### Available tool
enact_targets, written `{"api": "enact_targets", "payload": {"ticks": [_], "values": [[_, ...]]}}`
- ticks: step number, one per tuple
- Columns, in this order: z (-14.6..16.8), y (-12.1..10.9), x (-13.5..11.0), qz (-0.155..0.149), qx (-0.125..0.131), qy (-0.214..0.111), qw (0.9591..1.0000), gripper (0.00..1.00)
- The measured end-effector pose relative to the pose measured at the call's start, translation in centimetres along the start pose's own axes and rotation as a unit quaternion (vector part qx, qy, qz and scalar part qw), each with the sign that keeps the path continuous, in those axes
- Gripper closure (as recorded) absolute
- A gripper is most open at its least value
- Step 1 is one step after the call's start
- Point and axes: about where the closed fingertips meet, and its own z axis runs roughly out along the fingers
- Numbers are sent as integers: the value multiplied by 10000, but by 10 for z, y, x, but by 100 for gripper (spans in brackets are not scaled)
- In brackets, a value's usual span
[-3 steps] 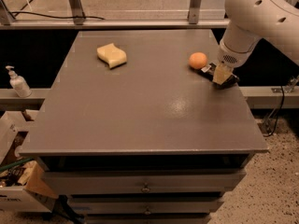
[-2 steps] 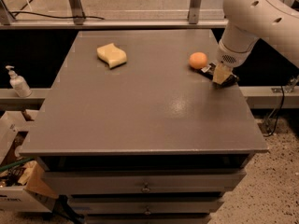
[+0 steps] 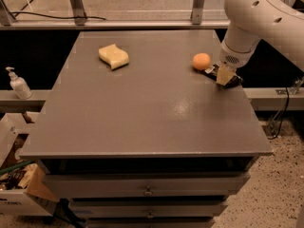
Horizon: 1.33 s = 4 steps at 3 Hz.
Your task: Move rxbar chocolate near orange
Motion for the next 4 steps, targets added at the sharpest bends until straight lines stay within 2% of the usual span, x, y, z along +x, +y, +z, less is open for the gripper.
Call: {"api": "enact_targets", "payload": {"ticks": [2, 3, 4], "values": [[-4, -3, -1, -1, -20, -66, 10000, 4], [-47, -6, 36, 450, -476, -1393, 9881, 0], [-57, -1, 69, 858, -558, -1606, 9817, 0]]}}
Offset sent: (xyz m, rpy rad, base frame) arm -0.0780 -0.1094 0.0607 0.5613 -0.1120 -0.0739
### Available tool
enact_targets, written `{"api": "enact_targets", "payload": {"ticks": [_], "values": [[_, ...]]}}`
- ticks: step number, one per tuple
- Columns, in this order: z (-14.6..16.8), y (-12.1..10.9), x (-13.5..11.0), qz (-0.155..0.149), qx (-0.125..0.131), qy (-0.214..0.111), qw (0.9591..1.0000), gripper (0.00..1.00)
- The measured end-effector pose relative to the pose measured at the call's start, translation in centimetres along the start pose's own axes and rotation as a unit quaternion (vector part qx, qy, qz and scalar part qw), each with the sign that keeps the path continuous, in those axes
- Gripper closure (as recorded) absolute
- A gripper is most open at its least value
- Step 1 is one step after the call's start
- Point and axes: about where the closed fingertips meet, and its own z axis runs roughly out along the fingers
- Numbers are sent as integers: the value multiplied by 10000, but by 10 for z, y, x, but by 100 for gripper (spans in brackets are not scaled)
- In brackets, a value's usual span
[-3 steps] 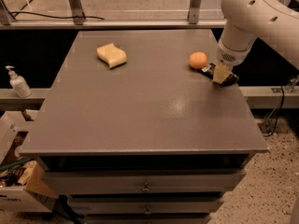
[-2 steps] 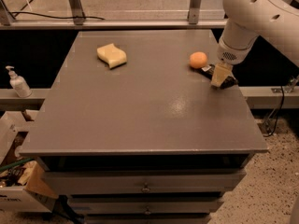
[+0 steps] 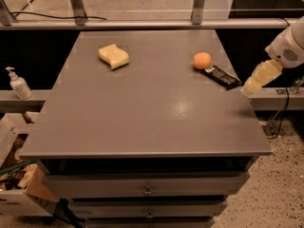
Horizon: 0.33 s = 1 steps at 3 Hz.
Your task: Move rxbar chocolate near orange
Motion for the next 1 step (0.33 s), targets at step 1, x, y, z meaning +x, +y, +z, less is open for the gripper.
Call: {"api": "enact_targets", "payload": {"ticks": [1], "values": [[1, 0, 0, 10, -5, 7, 10000, 0]]}}
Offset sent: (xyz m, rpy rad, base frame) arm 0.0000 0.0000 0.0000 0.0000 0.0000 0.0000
